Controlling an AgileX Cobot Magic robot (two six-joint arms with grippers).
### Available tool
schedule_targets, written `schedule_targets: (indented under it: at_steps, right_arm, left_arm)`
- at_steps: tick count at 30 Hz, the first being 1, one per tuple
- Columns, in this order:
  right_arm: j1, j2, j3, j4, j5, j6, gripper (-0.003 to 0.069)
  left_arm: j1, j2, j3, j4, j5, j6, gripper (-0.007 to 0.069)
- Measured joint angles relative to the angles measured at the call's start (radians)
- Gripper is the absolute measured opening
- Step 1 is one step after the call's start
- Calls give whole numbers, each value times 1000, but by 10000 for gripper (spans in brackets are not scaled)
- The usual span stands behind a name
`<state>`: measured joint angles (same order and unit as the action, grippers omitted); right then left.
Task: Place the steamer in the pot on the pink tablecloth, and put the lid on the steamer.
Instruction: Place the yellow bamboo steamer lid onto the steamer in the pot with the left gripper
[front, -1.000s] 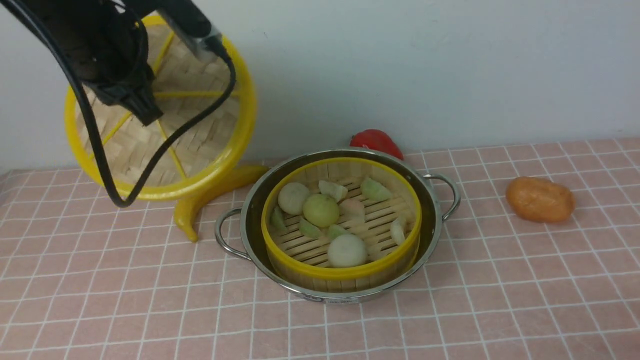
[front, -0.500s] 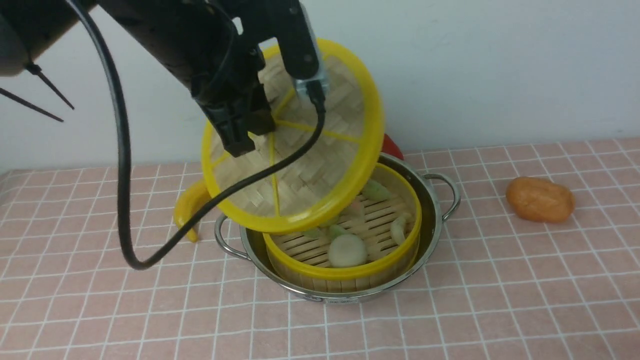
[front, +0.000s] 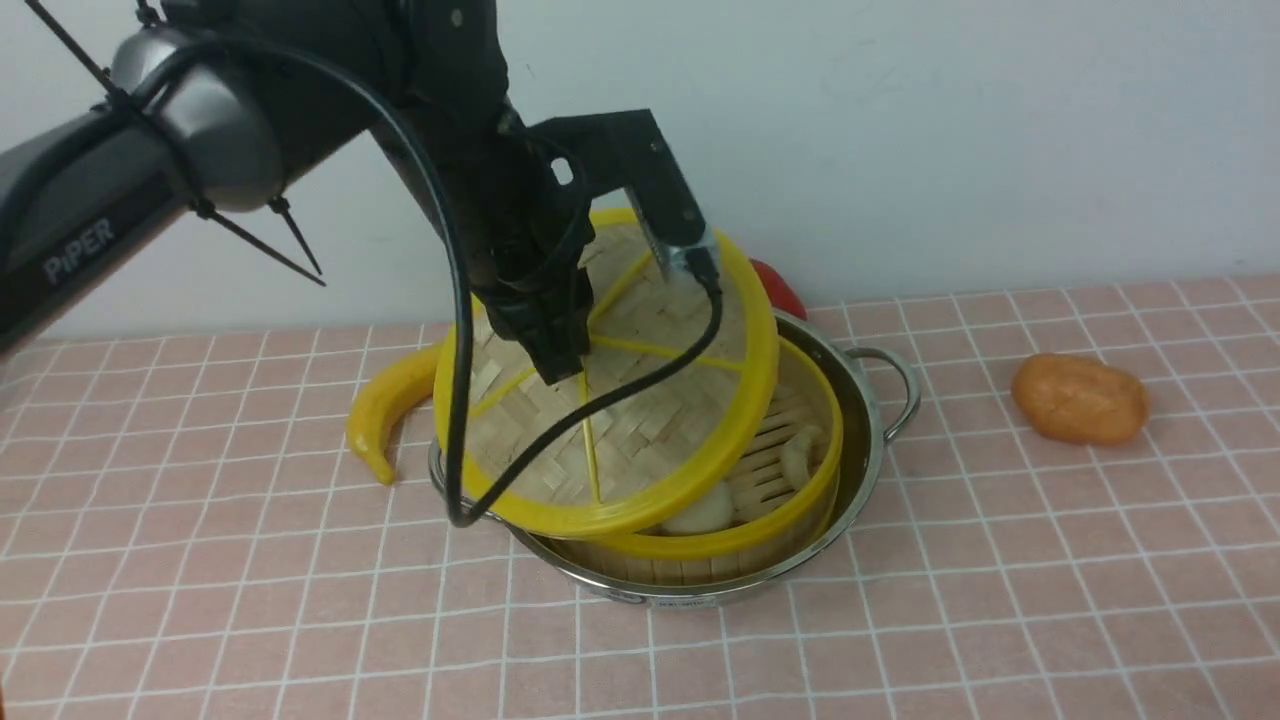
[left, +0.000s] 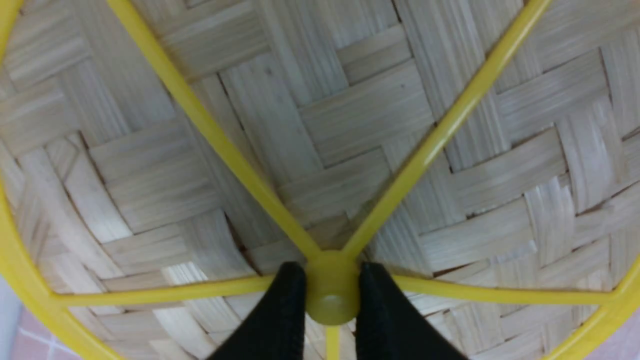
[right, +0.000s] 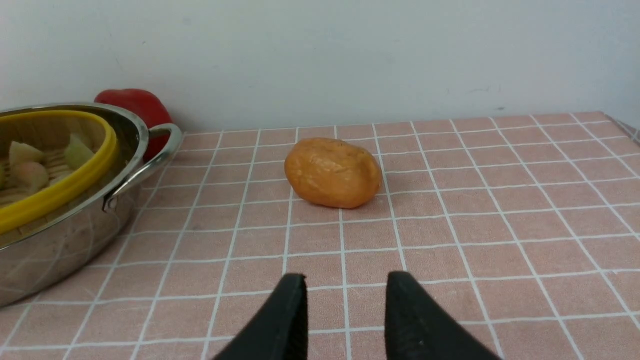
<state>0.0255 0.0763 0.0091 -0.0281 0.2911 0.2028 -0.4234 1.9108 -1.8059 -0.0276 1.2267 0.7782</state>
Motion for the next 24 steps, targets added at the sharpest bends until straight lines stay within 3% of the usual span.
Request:
schedule_targets:
  at_steps: [10,15,19,24]
  right_arm:
    - [0,0,0,0,0,-1,240]
    - [0,0,0,0,0,0,240]
    - [0,0,0,0,0,0,240]
    - [0,0,0,0,0,0,241]
  left_arm:
    - [-11,-55,-36,38,1,-284,120]
    - [-8,-153,46,53,0,-414,120]
    - [-8,-226,140,85,1,-347,120]
    - [-8,-343,260,94,3,-89,120]
